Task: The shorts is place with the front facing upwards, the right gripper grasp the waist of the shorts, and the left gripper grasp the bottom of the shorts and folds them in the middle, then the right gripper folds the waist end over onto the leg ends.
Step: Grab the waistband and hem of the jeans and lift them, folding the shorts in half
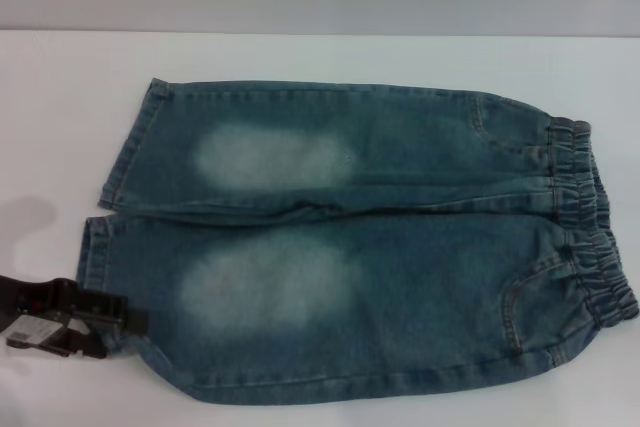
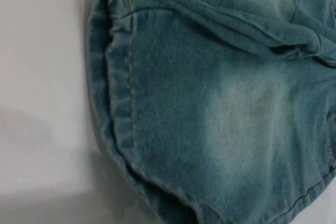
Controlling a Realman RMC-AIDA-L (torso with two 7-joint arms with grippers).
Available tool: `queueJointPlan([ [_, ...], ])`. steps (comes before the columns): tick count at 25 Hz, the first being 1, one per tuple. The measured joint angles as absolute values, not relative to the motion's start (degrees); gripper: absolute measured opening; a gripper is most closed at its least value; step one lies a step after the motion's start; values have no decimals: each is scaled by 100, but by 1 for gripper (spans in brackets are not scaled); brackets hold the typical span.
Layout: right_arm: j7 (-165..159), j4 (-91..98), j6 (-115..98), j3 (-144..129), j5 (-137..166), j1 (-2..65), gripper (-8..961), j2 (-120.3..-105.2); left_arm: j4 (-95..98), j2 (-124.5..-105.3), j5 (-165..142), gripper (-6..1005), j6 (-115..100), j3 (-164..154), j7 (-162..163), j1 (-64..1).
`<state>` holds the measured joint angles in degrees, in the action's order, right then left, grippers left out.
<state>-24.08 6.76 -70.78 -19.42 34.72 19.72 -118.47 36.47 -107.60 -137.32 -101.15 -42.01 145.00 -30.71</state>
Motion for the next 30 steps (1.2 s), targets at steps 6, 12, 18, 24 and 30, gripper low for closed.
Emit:
queueJointPlan([
  [6,-2409,662,-7074,-1945,3471,1971,610,-11847,3648,-10754,-13760,844,-10007,-4207,14499,-3164],
  [12,-2408,659,-7074,-1958,3472,1988,610,-11856,3645,-10767,-13773,844,-9891,-4236,14476,-3245],
  [18,-2408,659,-7080,-1960,3477,1973,609,-11857,3646,-10671,-13829,844,-9917,-4252,14480,-3228],
  [24,-2408,659,-7121,-1994,3481,1998,609,-11856,3664,-10566,-13910,844,-9949,-4254,14507,-3222],
  [30,-2408,659,-7110,-2013,3481,2010,610,-11856,3650,-10585,-14125,844,-9995,-4254,14506,-3207],
])
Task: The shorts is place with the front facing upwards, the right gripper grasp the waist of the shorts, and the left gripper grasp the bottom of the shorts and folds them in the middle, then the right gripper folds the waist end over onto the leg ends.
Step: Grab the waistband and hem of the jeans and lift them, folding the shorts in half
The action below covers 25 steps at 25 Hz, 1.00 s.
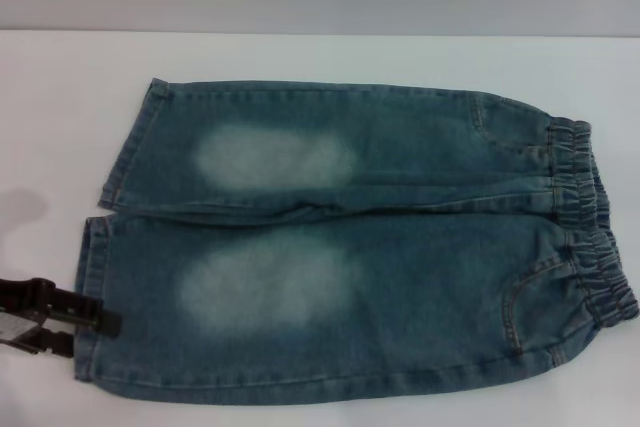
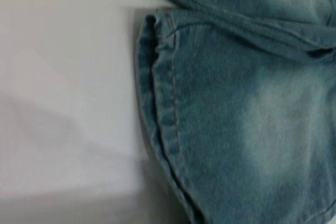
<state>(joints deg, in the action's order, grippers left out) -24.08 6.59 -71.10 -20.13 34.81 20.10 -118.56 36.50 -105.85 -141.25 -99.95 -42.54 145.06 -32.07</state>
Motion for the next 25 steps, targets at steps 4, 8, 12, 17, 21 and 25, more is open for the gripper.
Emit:
queueJointPlan([
  [4,-2409,659,-7114,-2012,3481,2012,610,-11856,3648,-10605,-14132,844,-10031,-4254,14494,-3192],
  [8,-2411,659,-7124,-2012,3481,2014,610,-11856,3647,-10644,-14133,844,-10045,-4254,14481,-3164],
  [12,-2413,659,-7127,-2012,3481,2023,610,-11856,3647,-10656,-14133,844,-10093,-4254,14476,-3142],
  [17,-2416,659,-7128,-2012,3480,2023,610,-11856,3647,-10666,-14133,844,-10250,-4254,14439,-3134],
  [21,-2417,659,-7128,-2013,3480,2025,609,-11860,3647,-10662,-14133,844,-10304,-4252,14418,-3134],
  [25,-2417,659,-7128,-2013,3480,2028,609,-11865,3647,-10666,-14136,844,-10302,-4228,14358,-3135],
])
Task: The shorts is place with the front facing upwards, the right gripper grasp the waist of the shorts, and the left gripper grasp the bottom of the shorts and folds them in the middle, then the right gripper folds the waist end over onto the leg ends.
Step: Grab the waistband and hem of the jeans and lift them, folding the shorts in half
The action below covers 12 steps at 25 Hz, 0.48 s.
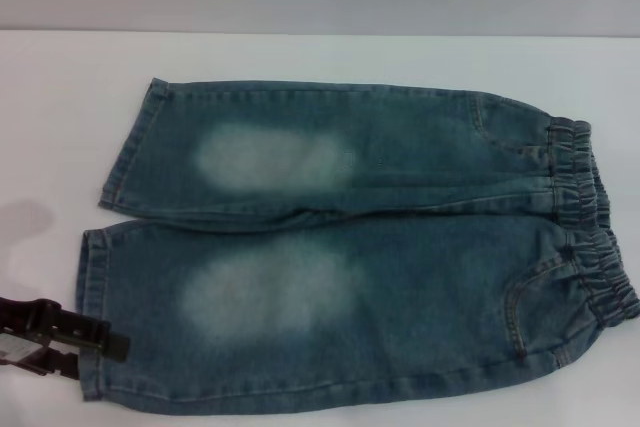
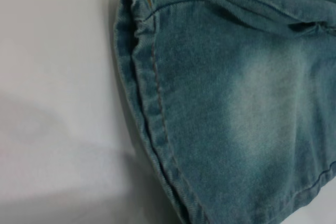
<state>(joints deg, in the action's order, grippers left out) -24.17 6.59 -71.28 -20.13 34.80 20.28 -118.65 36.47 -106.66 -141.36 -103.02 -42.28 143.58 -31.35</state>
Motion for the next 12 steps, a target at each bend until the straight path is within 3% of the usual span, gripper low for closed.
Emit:
queueJointPlan([
  [12,-2432,619,-7128,-2011,3461,2022,610,-11874,3686,-10679,-14262,843,-10155,-4260,14349,-3154],
])
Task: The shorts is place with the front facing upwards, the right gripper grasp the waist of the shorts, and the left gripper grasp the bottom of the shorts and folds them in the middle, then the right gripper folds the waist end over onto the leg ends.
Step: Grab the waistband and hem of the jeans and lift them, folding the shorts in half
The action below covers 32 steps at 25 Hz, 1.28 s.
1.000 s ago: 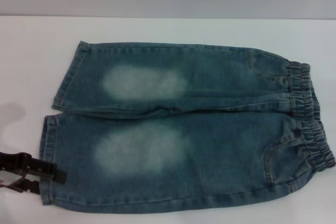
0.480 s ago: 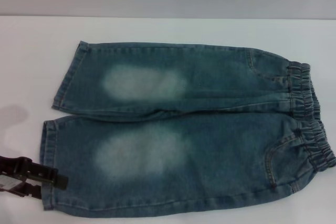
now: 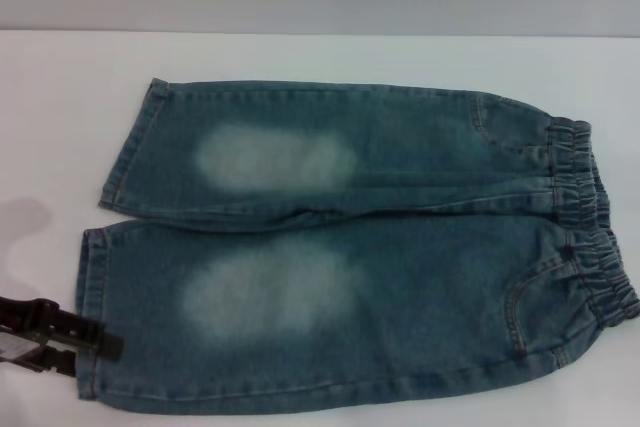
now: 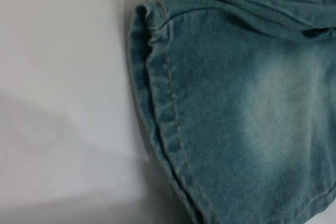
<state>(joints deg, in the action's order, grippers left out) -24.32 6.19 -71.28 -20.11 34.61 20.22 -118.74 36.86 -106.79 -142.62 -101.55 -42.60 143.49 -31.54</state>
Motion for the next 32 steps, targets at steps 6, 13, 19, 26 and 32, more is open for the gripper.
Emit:
queueJointPlan([
  [6,-2434,606,-7127,-1973,3443,2002,610,-11874,3705,-10714,-14419,719,-10166,-4263,14203,-3211],
  [13,-2435,606,-7122,-1952,3428,1983,609,-11873,3752,-10777,-14446,517,-10177,-4299,14017,-3227],
  [19,-2530,615,-7116,-1951,3419,1977,610,-11860,3908,-10825,-14442,241,-10149,-4284,14003,-3224],
  [26,-2664,641,-7088,-1960,3427,1977,610,-11854,3928,-10842,-14445,29,-10122,-4283,13994,-3246],
  [32,-3775,988,-7090,-2021,3961,1827,610,-11813,3924,-10852,-14406,22,-10108,-3896,14037,-3295],
])
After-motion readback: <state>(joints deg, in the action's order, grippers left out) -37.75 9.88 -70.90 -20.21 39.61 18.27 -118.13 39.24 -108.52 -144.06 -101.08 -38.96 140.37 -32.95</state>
